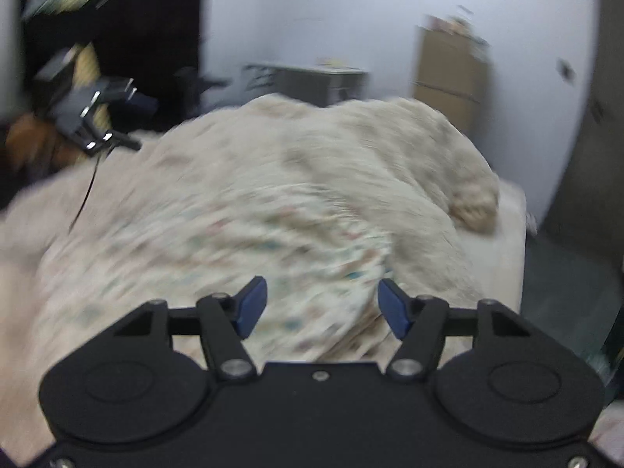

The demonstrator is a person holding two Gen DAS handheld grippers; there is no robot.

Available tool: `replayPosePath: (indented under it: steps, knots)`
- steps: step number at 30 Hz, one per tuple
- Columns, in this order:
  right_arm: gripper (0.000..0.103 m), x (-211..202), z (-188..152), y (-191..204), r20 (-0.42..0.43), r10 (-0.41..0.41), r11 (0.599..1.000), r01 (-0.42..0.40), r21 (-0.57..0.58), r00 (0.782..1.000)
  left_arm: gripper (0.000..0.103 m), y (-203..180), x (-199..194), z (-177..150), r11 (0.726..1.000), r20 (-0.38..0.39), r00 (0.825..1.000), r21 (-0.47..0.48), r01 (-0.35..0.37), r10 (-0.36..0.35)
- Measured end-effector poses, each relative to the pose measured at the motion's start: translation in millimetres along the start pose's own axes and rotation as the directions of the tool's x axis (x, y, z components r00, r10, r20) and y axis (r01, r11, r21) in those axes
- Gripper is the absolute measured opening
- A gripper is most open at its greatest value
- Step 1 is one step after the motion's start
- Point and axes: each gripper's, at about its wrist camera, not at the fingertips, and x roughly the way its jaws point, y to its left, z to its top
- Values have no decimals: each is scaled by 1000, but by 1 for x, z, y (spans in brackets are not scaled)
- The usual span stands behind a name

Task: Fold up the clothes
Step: 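Grasp the cloth edge with the right gripper while the left gripper grasps another edge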

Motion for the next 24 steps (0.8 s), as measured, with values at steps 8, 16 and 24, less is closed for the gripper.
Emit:
replayPosePath:
  steps: [8, 16, 24]
  knots:
    - [62, -53, -19, 111, -99, 39, 957, -66, -282, 994, 81, -130, -38, -32, 973, 16, 997, 219, 65, -70]
    - [61, 16, -22, 163, -136, -121, 829, 24, -559, 983, 46, -165, 22, -18, 960, 84, 990, 246, -131, 114]
    - [4, 51, 25, 148, -188, -98, 747, -52, -663, 977, 6, -125, 42, 4, 958, 77, 997, 287, -8, -15]
